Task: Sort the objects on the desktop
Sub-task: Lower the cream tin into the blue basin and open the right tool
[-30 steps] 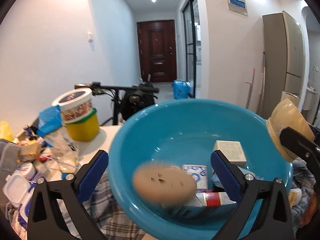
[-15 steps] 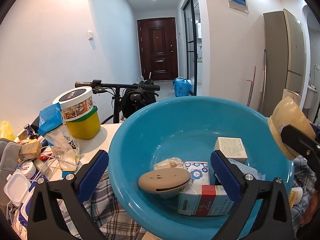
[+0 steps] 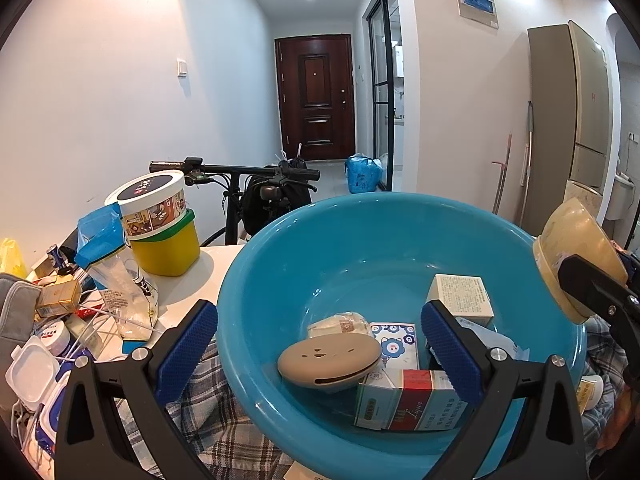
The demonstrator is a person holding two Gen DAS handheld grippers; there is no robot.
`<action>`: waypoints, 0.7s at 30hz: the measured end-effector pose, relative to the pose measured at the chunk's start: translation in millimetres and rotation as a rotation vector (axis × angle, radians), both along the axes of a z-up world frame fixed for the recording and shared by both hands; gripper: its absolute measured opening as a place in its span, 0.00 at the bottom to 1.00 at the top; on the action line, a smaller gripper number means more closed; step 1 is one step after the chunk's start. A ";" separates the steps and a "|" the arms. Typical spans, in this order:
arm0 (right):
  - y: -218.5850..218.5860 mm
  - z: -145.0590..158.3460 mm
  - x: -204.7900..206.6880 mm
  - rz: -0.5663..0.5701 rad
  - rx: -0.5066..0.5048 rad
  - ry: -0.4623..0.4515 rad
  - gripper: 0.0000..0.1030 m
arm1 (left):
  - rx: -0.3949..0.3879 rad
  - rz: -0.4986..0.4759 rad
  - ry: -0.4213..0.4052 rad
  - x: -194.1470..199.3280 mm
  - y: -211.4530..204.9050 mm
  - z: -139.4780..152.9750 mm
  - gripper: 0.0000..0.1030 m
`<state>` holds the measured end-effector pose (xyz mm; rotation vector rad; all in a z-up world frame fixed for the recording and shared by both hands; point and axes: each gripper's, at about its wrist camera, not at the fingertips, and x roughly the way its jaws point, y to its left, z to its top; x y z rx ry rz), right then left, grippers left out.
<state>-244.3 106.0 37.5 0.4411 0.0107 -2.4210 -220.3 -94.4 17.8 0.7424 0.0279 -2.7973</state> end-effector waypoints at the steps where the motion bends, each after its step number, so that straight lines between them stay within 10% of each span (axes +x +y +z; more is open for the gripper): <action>1: 0.6 0.1 -0.1 0.000 -0.001 -0.001 0.72 | -0.001 0.001 -0.002 -0.3 0.0 -0.2 1.00; 21: 3.0 1.0 -1.6 -0.006 0.002 0.000 0.72 | 0.005 0.003 0.002 0.4 -2.8 -1.4 1.00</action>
